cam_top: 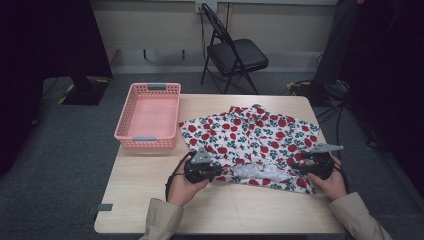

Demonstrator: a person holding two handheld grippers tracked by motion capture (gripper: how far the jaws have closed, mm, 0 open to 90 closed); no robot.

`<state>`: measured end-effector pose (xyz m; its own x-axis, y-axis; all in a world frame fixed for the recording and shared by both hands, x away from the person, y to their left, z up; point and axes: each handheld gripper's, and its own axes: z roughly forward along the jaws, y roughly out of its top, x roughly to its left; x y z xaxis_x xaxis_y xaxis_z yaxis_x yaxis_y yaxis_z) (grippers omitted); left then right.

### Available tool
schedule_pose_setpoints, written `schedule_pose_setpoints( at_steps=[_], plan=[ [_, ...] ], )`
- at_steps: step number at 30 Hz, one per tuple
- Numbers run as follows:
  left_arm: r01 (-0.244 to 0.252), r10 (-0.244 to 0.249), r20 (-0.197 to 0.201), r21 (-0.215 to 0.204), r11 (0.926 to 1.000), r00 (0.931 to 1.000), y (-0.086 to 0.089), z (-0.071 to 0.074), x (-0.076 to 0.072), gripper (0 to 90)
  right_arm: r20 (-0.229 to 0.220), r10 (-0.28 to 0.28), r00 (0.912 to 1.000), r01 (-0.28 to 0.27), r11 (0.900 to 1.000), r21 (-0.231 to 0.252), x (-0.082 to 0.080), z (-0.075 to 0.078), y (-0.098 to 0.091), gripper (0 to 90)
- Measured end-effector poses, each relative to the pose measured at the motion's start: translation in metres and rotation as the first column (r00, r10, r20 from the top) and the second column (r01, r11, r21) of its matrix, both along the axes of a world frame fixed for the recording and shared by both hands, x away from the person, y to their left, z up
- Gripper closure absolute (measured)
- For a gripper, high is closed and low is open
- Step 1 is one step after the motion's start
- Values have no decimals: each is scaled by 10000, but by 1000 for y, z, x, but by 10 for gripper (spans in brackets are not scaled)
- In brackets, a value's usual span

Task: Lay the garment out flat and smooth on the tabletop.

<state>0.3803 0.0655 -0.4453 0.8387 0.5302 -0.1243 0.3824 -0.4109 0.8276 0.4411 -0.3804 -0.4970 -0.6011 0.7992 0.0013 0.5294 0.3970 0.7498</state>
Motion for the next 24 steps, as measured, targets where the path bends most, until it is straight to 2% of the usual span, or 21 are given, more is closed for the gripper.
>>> schedule_pose_setpoints(
  at_steps=[15,24],
  plan=[
    [125,-125,-26,1,9999,9999,8,3,-13,844,-1,-1,10000,1,10000,0,0,0,0,293],
    [180,-177,-135,216,9996,9998,12,0,-20,844,-1,-1,10000,1,10000,1,0,0,0,293]
  ],
)
